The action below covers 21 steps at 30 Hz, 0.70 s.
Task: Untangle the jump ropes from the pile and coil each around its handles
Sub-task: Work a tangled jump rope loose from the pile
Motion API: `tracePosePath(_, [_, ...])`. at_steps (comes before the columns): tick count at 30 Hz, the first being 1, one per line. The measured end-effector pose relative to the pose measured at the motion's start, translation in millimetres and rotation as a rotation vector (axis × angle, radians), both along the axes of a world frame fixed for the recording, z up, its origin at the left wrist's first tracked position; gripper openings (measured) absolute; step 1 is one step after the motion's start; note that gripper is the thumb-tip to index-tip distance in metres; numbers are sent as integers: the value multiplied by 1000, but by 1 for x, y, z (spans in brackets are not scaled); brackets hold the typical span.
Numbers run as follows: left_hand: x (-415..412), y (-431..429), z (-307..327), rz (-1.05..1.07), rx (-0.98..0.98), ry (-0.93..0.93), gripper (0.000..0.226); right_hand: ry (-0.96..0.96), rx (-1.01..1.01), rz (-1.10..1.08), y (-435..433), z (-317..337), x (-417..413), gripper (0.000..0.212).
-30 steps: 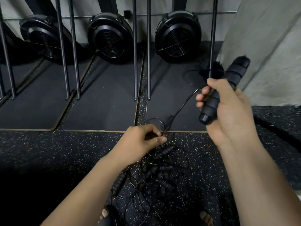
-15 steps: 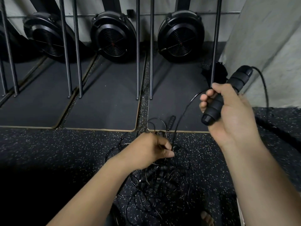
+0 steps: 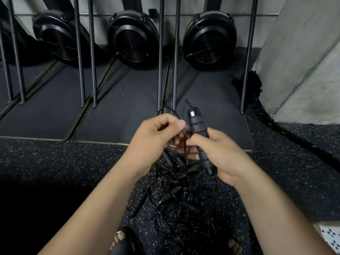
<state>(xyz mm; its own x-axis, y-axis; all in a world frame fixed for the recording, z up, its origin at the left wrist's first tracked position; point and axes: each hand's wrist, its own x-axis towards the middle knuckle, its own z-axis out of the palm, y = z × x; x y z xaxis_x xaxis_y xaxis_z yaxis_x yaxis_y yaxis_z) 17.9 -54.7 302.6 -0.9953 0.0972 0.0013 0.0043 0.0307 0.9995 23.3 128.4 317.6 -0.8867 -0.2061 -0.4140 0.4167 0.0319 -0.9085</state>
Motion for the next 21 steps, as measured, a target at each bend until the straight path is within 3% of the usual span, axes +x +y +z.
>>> tracePosePath(7, [-9,-17,0,297,167,-86,18,143,294,226,-5,-2,6,16])
tracePosePath(14, [-3,-2,-8,428,86,-245,22,187,193,160,6,16,3,21])
tracePosePath(17, [4,11,-13,278,24,-274,19,200,51,11,13,26,1,25])
tracePosePath(21, [16,29,-25,-224,-112,-280,32,214,-159,-167,21,37,-2,21])
